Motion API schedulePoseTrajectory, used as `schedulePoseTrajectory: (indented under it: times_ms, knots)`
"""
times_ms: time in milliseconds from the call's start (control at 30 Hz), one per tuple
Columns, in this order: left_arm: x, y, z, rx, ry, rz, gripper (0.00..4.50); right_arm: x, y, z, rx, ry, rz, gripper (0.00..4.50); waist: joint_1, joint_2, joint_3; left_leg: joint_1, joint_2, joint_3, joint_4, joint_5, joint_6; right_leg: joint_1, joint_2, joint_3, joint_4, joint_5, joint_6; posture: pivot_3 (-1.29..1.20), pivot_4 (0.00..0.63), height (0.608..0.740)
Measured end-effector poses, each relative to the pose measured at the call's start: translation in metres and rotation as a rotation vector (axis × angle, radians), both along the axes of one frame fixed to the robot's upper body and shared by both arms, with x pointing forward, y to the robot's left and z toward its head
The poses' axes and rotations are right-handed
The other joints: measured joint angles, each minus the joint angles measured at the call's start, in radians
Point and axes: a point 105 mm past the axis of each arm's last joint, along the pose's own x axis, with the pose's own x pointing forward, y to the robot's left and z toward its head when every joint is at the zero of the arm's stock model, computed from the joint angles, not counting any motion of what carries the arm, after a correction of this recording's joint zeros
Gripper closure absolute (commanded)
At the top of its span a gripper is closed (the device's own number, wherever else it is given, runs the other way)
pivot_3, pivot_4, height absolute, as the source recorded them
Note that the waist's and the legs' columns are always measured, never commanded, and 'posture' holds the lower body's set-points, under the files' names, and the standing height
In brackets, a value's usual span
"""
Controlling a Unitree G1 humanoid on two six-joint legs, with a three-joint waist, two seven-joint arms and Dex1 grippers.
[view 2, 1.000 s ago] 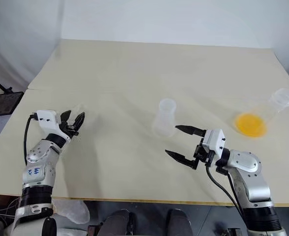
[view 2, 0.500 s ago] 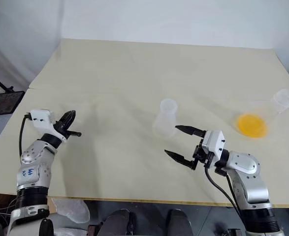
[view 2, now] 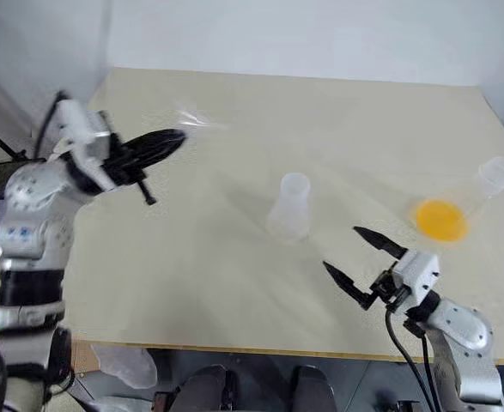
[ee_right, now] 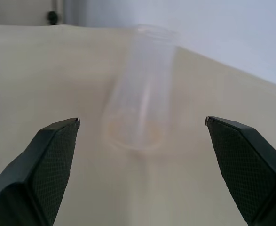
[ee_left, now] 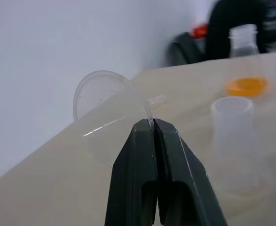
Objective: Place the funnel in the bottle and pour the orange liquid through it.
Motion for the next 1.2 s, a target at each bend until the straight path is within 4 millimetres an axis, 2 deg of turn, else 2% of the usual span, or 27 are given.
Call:
schedulePoseTrajectory:
  times_ms: [167,367,667,767,967,1100,1200]
  knots:
    - [0.001,-0.034,0.004,0.268,-0.094,-0.144,4.48,-0.004,-0.027,0.006,0.050,-0.033,-0.162,0.00,-0.004,0.000,0.000,0.001,0.000,0.005,-0.003,0.000,0.000,-0.003,0.001,0.003,-0.001,0.000,0.000,0.00,0.150,0.740]
    - [0.006,-0.060,0.002,0.387,-0.143,-0.220,4.48,-0.006,-0.027,0.003,0.071,-0.027,-0.185,0.00,-0.001,0.000,0.000,0.000,0.000,0.006,-0.004,0.000,0.000,-0.004,0.000,0.004,-0.001,0.000,0.000,0.00,0.150,0.740]
    - [0.007,-0.074,-0.021,0.517,-0.175,-0.279,4.48,-0.011,-0.025,0.005,0.084,-0.037,-0.205,0.00,-0.001,0.000,0.000,0.000,0.001,0.006,-0.003,0.000,0.000,-0.005,0.000,0.005,0.000,0.000,0.000,0.00,0.150,0.740]
    - [0.006,-0.081,-0.027,0.542,-0.170,-0.315,3.92,-0.011,-0.024,0.004,0.095,-0.037,-0.211,0.00,0.001,0.000,0.000,-0.001,0.000,0.006,-0.003,0.000,0.000,-0.005,0.000,0.005,0.000,0.000,0.000,0.00,0.150,0.740]
    - [-0.003,-0.103,-0.021,0.492,-0.172,-0.390,2.28,-0.011,-0.021,0.004,0.102,-0.039,-0.219,0.00,0.000,0.000,0.000,-0.001,0.001,0.006,-0.003,0.000,0.000,-0.006,0.000,0.005,0.000,0.000,0.000,0.00,0.150,0.740]
    - [-0.003,-0.104,-0.015,0.430,-0.152,-0.388,1.08,-0.012,-0.021,0.005,0.108,-0.042,-0.231,0.00,-0.002,0.000,0.000,-0.002,0.001,0.006,-0.003,0.000,0.000,-0.007,0.000,0.005,0.002,0.000,0.000,0.00,0.150,0.740]
    - [-0.001,-0.097,-0.014,0.296,-0.059,-0.383,0.18,-0.014,-0.025,0.004,0.125,-0.047,-0.265,0.00,-0.003,0.000,0.000,-0.001,0.001,0.006,-0.002,0.000,0.000,-0.007,0.000,0.005,0.002,0.000,0.000,0.00,0.150,0.740]
